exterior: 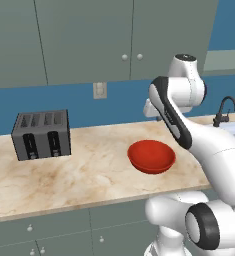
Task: Open the cabinet. Pick the orange and mango from the cabinet and place them into the bowl. Then close the cabinet.
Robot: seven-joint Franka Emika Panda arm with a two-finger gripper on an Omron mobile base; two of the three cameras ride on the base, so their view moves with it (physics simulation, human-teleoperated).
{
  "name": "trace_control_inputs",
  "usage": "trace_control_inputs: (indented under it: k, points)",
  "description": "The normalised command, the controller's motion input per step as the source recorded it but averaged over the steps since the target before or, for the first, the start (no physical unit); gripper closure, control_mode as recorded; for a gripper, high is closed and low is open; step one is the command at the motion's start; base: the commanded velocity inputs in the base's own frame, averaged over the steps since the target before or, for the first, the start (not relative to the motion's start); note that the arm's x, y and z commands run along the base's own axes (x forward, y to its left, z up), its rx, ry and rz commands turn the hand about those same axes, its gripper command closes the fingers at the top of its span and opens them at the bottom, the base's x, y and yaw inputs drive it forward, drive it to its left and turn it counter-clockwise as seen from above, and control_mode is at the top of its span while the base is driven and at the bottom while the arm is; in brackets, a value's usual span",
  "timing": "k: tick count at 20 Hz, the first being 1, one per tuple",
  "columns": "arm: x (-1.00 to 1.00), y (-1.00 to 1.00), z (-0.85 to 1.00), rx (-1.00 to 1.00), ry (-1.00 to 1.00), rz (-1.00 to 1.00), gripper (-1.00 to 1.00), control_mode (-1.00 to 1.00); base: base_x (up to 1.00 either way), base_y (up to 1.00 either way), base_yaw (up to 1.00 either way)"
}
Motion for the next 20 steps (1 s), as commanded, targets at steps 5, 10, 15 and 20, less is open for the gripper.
trace_control_inputs:
  k: [5, 10, 15, 20]
  points:
    - [-0.06, 0.00, 0.00, 0.00, -0.04, 0.00, -1.00, -1.00, 0.00, 0.00, 0.00]
    - [-0.32, 0.00, 0.08, -0.01, -0.33, 0.00, -1.00, -1.00, 0.00, 0.00, 0.00]
    - [-0.36, 0.00, 0.21, -0.01, -0.41, 0.00, -1.00, -1.00, 0.00, 0.00, 0.00]
    - [-0.41, 0.00, 0.38, 0.00, -0.45, 0.00, -1.00, -1.00, 0.00, 0.00, 0.00]
